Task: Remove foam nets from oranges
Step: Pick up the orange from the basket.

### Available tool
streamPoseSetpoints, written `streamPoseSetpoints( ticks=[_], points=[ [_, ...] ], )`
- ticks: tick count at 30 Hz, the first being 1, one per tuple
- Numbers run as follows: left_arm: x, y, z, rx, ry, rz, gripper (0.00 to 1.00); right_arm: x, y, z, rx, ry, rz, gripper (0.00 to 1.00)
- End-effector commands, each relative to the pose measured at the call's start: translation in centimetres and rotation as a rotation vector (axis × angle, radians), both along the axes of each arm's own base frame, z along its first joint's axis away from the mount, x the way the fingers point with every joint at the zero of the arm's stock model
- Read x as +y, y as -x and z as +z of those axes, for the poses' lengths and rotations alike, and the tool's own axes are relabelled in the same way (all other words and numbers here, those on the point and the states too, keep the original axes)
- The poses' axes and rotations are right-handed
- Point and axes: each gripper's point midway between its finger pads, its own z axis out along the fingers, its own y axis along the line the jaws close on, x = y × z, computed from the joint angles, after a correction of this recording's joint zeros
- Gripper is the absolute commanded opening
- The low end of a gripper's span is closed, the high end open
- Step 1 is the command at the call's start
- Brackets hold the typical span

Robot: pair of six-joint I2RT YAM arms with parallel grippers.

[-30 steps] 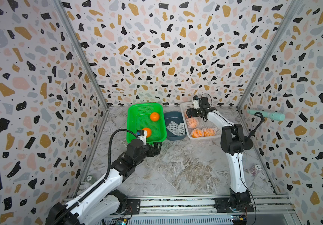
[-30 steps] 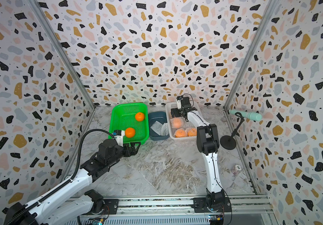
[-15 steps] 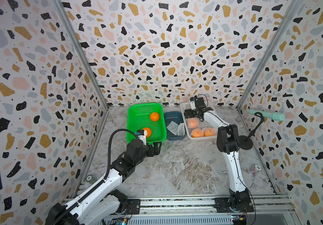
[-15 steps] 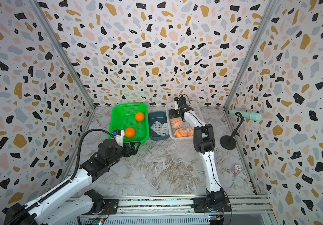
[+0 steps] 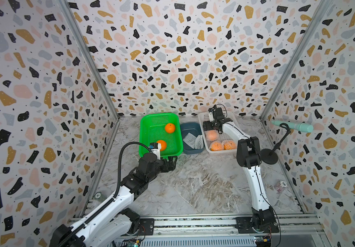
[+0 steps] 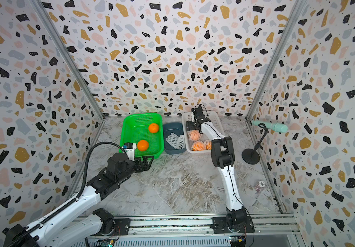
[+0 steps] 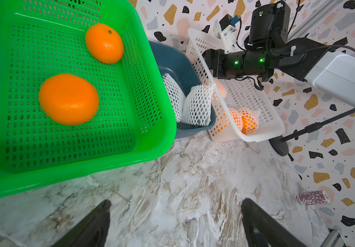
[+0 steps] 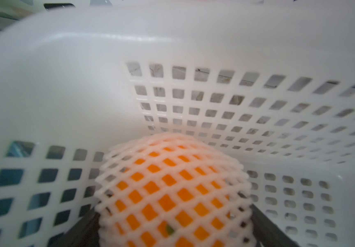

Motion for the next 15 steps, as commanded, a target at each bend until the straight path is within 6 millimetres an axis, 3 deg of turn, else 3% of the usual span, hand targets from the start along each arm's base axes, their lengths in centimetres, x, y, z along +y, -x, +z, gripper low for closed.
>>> streamPoseSetpoints(
  ticks=[1,15],
  points=[
    [-0.2,-0.3,2.1,-0.052,0.014,-0.005,0.96,0.1,-0.5,2.1,-0.032,-0.012,-0.014,0.83],
    [-0.2,-0.3,2.1,-0.052,0.01,-0.007,0.96,0.4,-0.9,3.9,-0.072,-0.05,-0.012,0.77]
  ],
)
